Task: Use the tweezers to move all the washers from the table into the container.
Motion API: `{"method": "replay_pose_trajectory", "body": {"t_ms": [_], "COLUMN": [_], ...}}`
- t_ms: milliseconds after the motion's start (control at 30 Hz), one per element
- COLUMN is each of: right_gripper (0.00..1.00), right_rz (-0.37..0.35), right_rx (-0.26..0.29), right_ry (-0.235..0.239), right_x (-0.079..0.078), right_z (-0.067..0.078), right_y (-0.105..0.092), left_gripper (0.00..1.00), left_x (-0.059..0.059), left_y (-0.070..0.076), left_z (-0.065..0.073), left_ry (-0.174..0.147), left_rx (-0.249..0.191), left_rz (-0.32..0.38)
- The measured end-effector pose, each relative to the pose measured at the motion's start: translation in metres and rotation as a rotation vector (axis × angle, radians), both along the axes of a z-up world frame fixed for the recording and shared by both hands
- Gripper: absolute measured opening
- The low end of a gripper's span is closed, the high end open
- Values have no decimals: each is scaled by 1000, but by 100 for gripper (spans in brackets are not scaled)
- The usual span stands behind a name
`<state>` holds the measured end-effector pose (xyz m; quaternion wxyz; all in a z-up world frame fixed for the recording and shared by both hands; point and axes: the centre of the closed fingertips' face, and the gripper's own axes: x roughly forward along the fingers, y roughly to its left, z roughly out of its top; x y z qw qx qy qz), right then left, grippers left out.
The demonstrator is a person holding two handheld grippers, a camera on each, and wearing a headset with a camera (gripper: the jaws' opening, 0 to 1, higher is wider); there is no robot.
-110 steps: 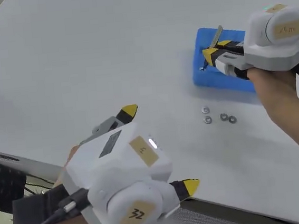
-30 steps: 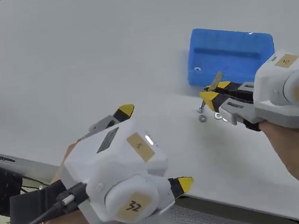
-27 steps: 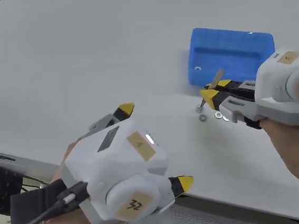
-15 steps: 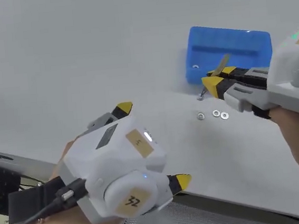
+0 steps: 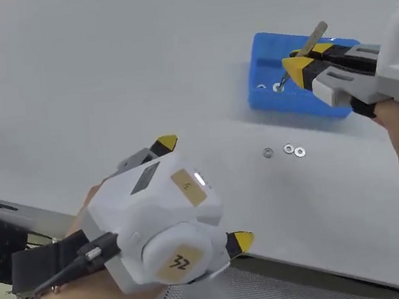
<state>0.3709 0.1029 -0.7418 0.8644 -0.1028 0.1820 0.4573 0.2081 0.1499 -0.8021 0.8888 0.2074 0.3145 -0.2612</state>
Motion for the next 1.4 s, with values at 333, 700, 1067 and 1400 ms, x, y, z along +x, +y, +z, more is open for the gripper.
{"method": "replay_pose_trajectory", "body": {"t_ms": [333,700,1067,1400], "right_gripper": [3,3,3,4], "right_rz": [-59,-53,-64,-71], "right_rx": [-3,-55,-83,-69], "right_ry": [13,48,74,79], "right_x": [29,41,41,40], "right_z": [-18,-50,-65,-65], "right_y": [0,11,7,6], "left_gripper": [93,91,91,90], "left_x": [-1,-1,-1,-1], "left_y": [1,1,2,3], "left_z": [-1,-1,-2,-4], "left_ry": [5,9,12,18], "left_rx": [6,3,9,19], "left_rz": [-1,3,3,1]}}
